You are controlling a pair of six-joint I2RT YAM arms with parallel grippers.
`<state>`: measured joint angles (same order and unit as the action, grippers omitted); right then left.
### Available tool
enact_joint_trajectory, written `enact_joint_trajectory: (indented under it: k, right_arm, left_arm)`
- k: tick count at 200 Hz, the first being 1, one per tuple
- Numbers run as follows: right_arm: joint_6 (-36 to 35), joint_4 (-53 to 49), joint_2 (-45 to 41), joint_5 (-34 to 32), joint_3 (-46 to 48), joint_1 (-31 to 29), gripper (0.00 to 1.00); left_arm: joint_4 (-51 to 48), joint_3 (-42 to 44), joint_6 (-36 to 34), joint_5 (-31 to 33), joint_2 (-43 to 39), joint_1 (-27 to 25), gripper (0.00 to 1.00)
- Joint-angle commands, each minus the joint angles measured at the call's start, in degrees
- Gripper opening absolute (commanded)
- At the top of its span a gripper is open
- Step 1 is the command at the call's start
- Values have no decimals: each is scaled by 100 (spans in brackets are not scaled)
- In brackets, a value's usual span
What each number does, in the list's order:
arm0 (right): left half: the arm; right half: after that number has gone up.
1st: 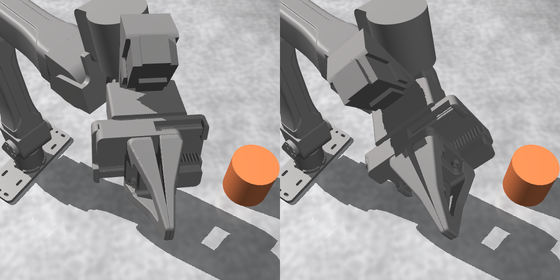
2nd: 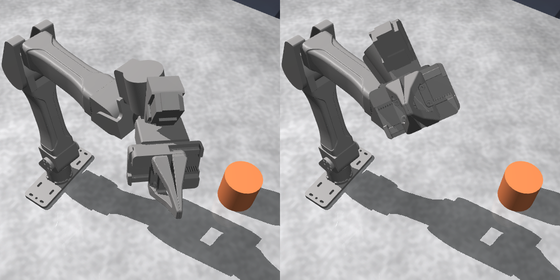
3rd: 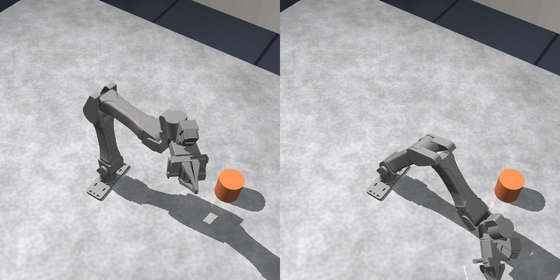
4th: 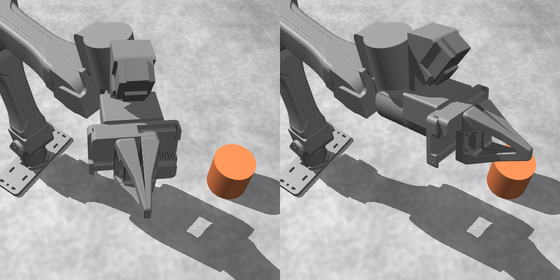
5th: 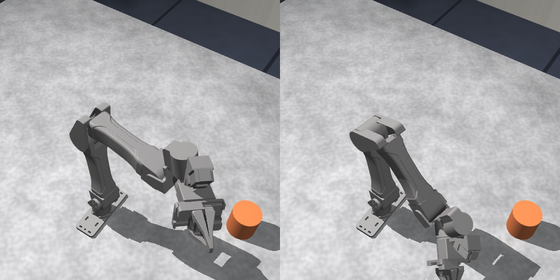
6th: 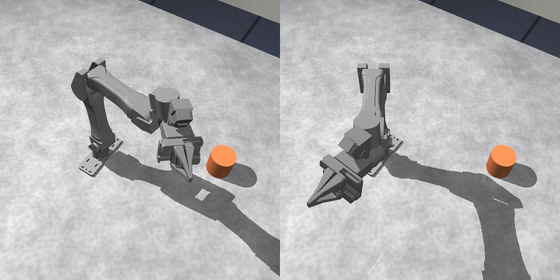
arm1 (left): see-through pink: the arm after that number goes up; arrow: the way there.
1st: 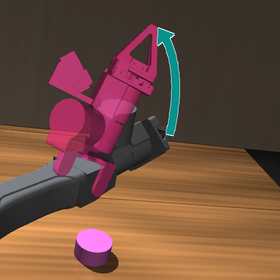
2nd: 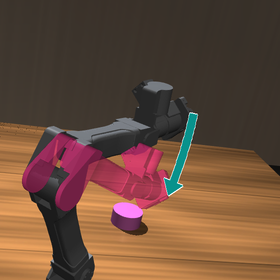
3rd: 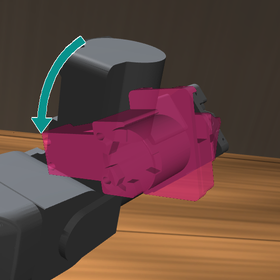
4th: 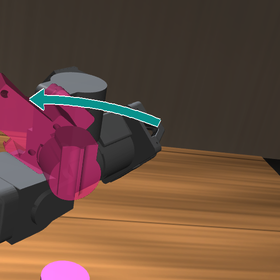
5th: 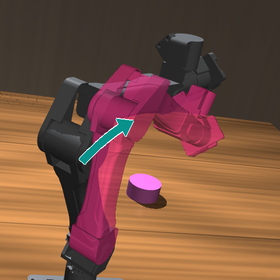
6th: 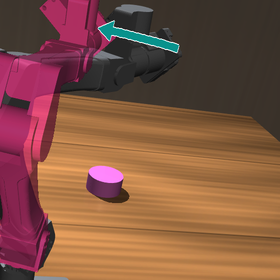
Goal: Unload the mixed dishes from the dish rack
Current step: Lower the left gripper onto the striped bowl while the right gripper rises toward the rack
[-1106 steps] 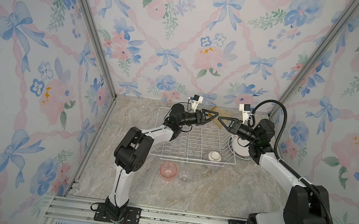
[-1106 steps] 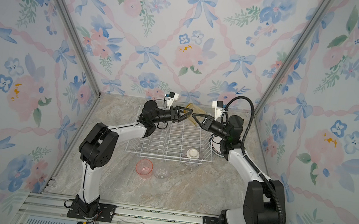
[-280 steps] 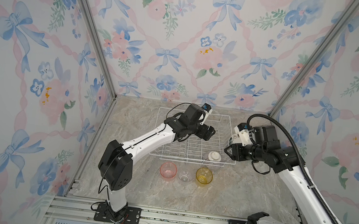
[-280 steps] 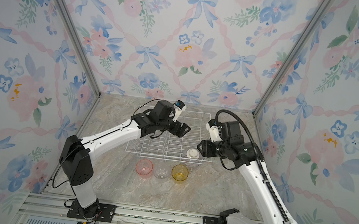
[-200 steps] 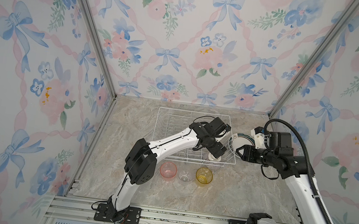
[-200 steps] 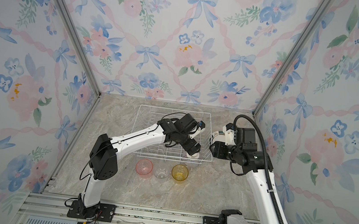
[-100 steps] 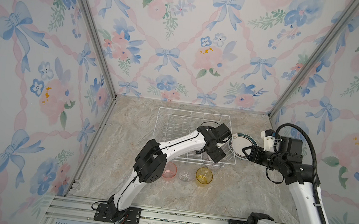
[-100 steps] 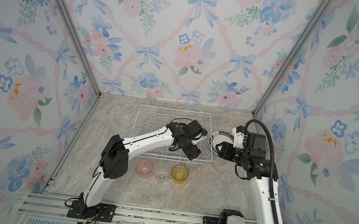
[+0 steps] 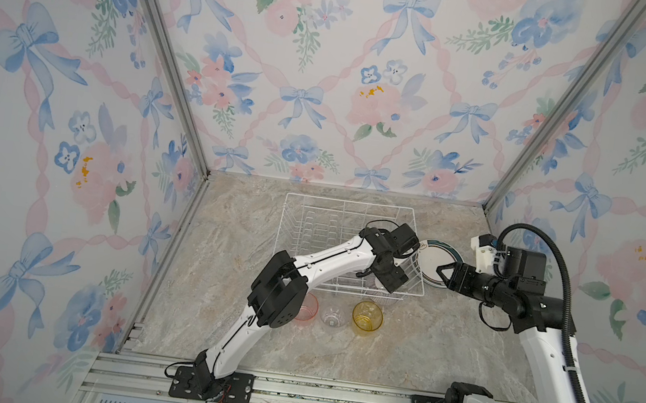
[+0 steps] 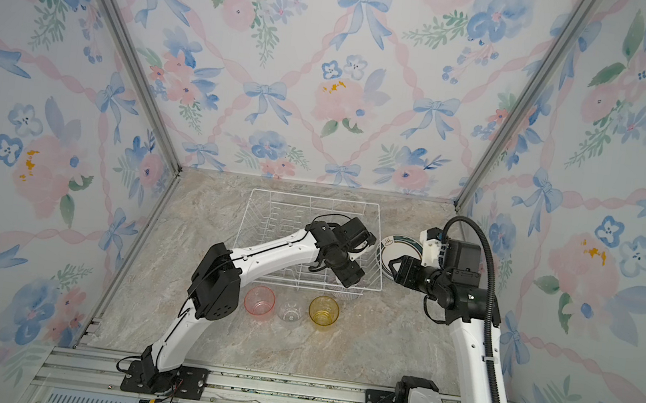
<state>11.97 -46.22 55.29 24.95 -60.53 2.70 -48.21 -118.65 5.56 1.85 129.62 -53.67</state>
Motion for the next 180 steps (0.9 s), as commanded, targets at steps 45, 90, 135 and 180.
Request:
enact_joint_trajectory:
  k: [45, 90, 135, 180]
  right_arm:
    - [-54, 58, -111, 159, 130, 103, 58]
    - [-37, 86, -91, 221, 162, 106, 59]
    - [16, 174, -63, 299, 221, 101, 59]
    - [8, 157, -82, 300, 256, 105, 59]
  left_arm:
    - [-146, -189, 6, 202, 283, 21, 88]
    - [-146, 91, 6, 394, 53, 157, 87]
    - [-153, 228, 15, 513, -112, 315, 87]
    - [-146, 272, 25, 531, -134, 469, 86]
